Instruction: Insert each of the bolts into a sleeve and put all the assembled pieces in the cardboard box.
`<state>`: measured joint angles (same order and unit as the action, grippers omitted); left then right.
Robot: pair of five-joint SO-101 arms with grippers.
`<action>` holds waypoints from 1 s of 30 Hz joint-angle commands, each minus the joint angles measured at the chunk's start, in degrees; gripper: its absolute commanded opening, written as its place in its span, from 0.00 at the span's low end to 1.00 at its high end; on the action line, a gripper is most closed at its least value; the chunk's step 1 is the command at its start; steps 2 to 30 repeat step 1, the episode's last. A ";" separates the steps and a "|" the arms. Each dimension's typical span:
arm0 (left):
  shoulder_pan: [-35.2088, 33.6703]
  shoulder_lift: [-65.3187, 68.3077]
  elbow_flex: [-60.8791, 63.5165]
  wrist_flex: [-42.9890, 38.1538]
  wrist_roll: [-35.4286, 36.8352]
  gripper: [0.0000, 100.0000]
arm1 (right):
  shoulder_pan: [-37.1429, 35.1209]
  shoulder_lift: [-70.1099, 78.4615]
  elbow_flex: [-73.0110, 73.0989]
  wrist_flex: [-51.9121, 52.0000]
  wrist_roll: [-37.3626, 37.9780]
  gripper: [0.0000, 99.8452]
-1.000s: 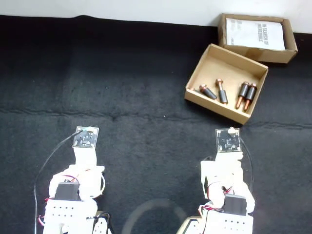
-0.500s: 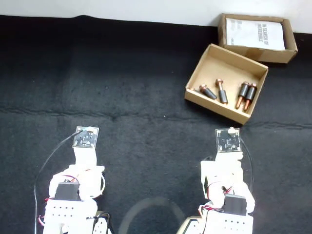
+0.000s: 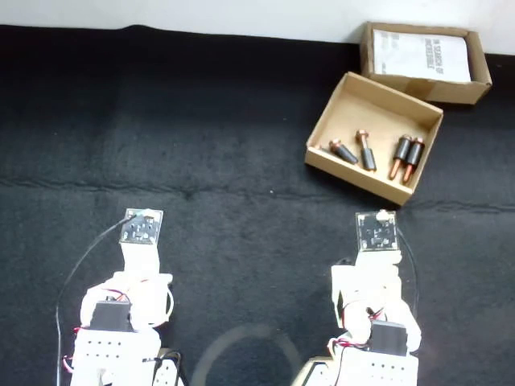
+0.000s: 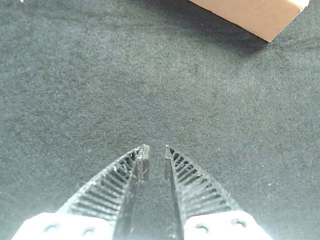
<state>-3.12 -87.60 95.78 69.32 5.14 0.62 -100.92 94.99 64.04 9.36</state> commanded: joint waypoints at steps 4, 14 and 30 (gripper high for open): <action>-0.22 0.40 -1.80 0.35 0.35 0.01 | -0.13 -0.84 8.40 -0.04 0.62 0.05; -0.22 0.40 -1.80 0.35 0.35 0.01 | -0.13 -0.84 8.40 -0.04 0.62 0.05; -0.22 0.40 -1.80 0.35 0.35 0.01 | -0.13 -0.84 8.40 -0.04 0.62 0.05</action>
